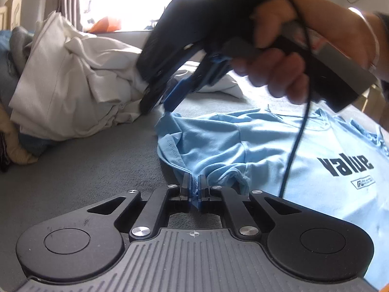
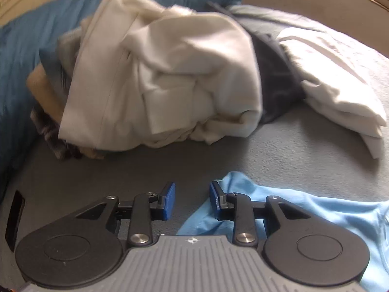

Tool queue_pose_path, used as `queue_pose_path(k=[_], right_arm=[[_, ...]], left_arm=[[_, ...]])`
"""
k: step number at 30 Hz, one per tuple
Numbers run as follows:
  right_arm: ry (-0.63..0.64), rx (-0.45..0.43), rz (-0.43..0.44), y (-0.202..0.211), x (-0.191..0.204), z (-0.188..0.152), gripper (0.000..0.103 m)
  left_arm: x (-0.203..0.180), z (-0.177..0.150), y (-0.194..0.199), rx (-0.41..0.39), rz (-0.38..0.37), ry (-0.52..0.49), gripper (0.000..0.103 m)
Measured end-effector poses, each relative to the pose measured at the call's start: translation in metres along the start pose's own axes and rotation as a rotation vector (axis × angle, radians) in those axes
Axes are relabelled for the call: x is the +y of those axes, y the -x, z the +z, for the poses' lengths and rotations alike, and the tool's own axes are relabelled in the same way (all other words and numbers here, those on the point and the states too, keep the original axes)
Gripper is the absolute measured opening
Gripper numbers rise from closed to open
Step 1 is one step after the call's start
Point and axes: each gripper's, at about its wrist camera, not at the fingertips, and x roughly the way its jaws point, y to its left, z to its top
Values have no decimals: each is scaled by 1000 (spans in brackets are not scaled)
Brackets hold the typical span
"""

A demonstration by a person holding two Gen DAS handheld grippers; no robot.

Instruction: Fold clothes

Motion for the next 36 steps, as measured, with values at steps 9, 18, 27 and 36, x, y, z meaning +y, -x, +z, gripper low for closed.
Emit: queue_pose_path(k=[9, 18, 27, 36], right_arm=[[-43, 156, -59, -45, 2, 4, 32], [-59, 135, -93, -46, -6, -4, 3], [-179, -60, 77, -6, -16, -5, 1], [-100, -141, 120, -27, 10, 23, 1]], left_arm=[[-15, -3, -9, -17, -26, -101, 2], [-14, -5, -10, -20, -24, -88, 2], [21, 2, 7, -29, -2, 171, 2], [69, 0, 5, 23, -6, 494, 2]])
